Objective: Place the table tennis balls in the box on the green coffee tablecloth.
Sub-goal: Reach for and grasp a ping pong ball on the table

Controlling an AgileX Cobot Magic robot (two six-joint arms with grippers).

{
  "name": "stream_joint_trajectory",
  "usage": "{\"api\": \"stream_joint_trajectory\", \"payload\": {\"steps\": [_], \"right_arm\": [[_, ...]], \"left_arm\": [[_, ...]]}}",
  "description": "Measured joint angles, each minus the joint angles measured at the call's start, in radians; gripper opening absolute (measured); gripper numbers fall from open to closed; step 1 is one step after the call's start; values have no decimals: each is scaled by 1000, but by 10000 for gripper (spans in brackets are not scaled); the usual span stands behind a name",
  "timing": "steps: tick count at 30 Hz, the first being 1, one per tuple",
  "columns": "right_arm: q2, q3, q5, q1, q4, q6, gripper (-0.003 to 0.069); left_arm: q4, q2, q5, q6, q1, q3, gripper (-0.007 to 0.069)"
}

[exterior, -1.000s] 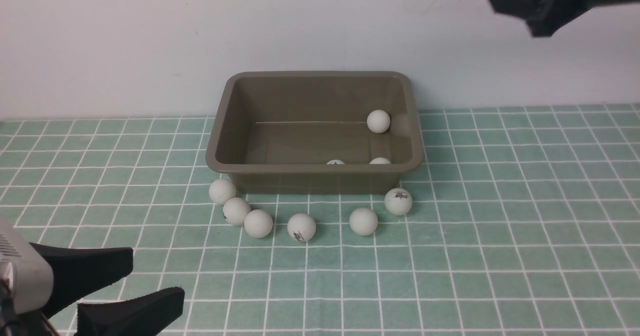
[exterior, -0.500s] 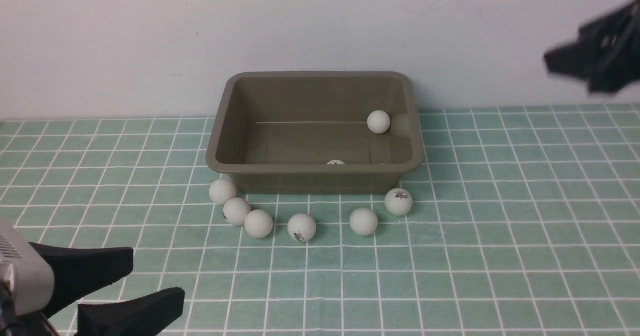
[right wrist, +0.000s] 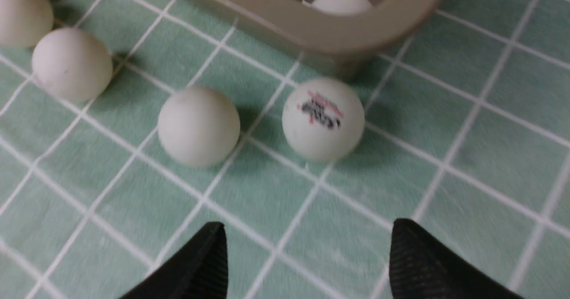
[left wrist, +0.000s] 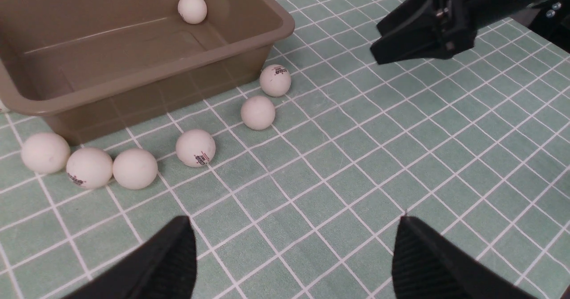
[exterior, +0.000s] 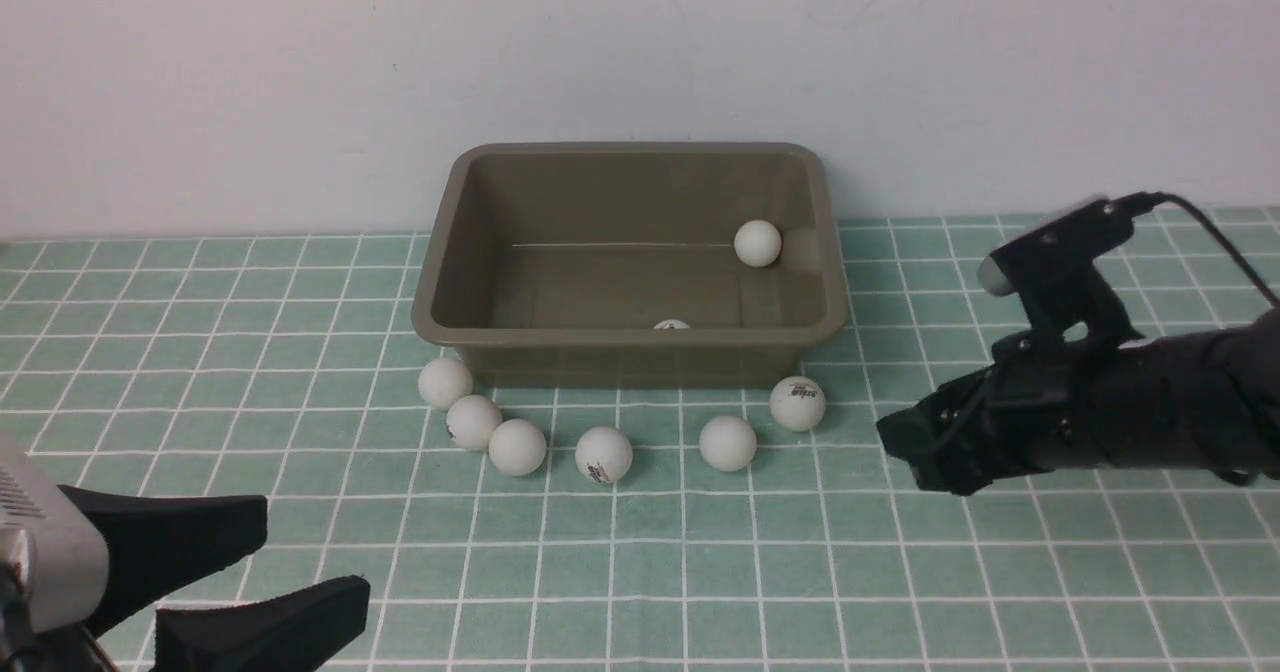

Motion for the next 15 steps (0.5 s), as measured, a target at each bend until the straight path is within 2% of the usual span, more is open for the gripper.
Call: {"api": "stream_joint_trajectory", "payload": {"steps": [7, 15], "right_arm": [[133, -108, 43, 0, 132, -102, 469], [219, -162, 50, 0, 207, -157, 472]], "left_arm": [[0, 0, 0, -6, 0, 0, 532], [0, 0, 0, -6, 0, 0, 532]]}}
